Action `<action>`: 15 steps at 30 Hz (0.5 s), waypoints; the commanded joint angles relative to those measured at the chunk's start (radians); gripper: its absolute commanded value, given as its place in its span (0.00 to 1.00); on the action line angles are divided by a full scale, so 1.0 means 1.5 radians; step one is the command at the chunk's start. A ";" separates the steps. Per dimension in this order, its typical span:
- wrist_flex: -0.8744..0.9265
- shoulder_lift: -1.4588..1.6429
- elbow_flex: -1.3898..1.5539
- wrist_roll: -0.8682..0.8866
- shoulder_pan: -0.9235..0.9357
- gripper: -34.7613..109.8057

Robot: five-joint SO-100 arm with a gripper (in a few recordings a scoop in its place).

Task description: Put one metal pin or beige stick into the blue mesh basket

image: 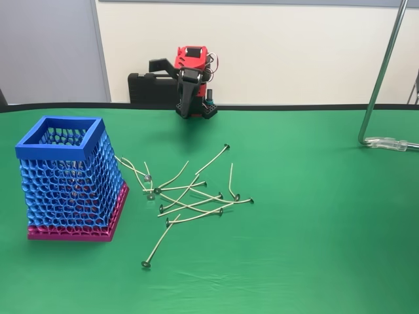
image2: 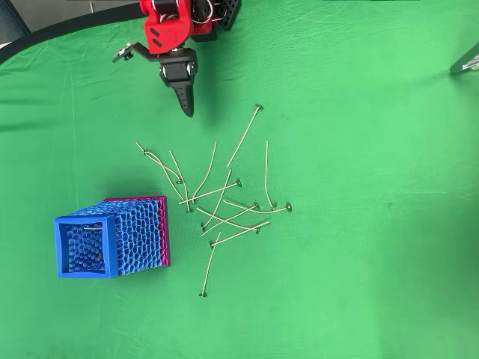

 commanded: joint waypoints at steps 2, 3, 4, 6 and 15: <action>-0.026 0.012 0.031 0.004 0.002 0.24; -0.029 0.012 0.038 0.008 0.001 0.24; -0.033 0.012 0.045 0.009 0.000 0.24; -0.036 0.013 0.057 0.013 -0.005 0.24; -0.010 0.013 0.067 0.025 -0.007 0.24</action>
